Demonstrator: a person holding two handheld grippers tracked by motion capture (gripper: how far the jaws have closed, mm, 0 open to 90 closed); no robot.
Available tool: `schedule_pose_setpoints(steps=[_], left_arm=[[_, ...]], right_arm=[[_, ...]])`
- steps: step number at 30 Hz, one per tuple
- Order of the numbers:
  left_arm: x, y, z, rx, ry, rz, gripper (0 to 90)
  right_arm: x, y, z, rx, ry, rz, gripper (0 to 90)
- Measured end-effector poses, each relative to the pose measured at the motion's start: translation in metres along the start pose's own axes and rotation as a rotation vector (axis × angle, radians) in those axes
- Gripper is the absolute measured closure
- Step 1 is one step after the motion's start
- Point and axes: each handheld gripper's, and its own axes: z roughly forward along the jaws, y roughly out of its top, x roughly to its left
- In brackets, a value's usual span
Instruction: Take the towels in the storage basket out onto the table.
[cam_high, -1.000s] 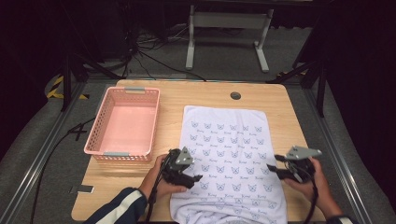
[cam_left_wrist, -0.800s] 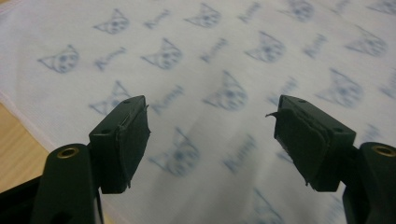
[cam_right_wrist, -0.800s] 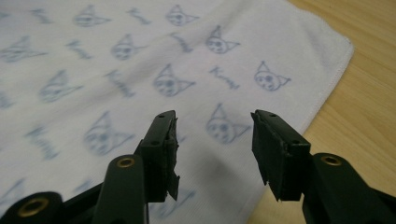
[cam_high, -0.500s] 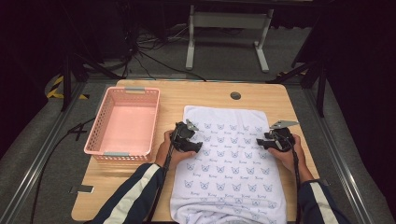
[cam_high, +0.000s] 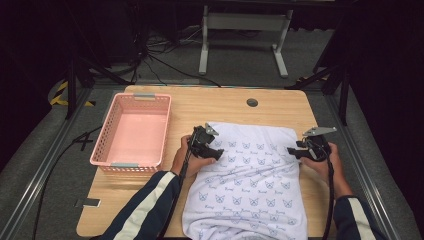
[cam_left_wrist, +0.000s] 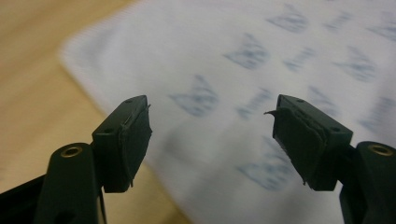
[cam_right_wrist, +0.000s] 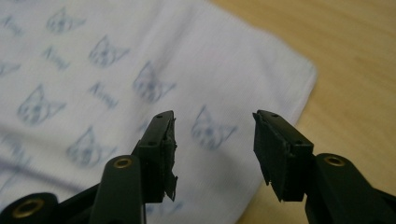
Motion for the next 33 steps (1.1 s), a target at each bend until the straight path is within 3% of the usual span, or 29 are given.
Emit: schedule_pose_setpoints(steps=[1,2,4,6,8,11,12,16,17,18,23,25,26,29,31,32,33], left_arm=[[0.0,0.0,0.0,0.0,0.0,0.0,27.0],[0.008,0.004,0.003,-0.007,0.003,-0.035,27.0],[0.016,0.01,0.008,-0.013,0.035,-0.05,27.1],[0.026,0.015,0.017,0.013,0.029,-0.077,24.8],[0.033,0.016,0.024,0.005,0.03,-0.103,25.8],[0.038,0.014,0.036,0.03,0.035,-0.137,25.9],[0.038,0.014,0.039,0.027,0.039,-0.12,24.4],[0.039,0.017,0.042,0.023,0.046,-0.113,25.6],[0.037,0.017,0.042,0.038,0.066,-0.08,25.0],[0.036,0.019,0.043,0.05,0.064,-0.086,25.0],[0.038,0.024,0.046,0.069,0.05,-0.053,25.0],[0.039,0.026,0.045,0.073,0.026,-0.03,30.3],[0.038,0.027,0.044,0.074,0.013,-0.013,35.3],[0.037,0.029,0.041,0.093,-0.016,-0.009,57.6],[0.039,0.028,0.041,0.083,-0.032,-0.011,71.8],[0.039,0.028,0.041,0.083,-0.032,-0.011,74.0],[0.04,0.028,0.04,0.089,-0.035,-0.009,79.1]], right_arm=[[0.0,0.0,0.0,0.0,0.0,0.0,47.6],[-0.003,0.004,0.003,-0.02,-0.019,0.017,48.0],[-0.008,0.012,0.011,-0.047,-0.07,0.037,48.1],[-0.012,0.016,0.017,-0.057,-0.084,0.07,47.0],[-0.018,0.019,0.023,-0.061,-0.119,0.098,46.7],[-0.024,0.02,0.031,-0.046,-0.117,0.133,46.5],[-0.026,0.02,0.037,-0.033,-0.127,0.147,46.7],[-0.031,0.019,0.048,0.01,-0.145,0.157,44.3],[-0.031,0.019,0.05,0.022,-0.153,0.162,41.0],[-0.031,0.019,0.05,0.022,-0.153,0.162,41.0],[-0.039,0.013,0.053,0.002,-0.13,0.203,34.1],[-0.044,0.016,0.053,0.026,-0.108,0.209,34.8],[-0.045,0.017,0.053,0.036,-0.106,0.203,37.1],[-0.038,0.024,0.052,0.064,-0.068,0.18,61.1],[-0.033,0.027,0.053,0.073,-0.046,0.173,70.4],[-0.033,0.027,0.053,0.073,-0.046,0.173,70.4],[-0.03,0.029,0.053,0.084,-0.024,0.162,81.7]])
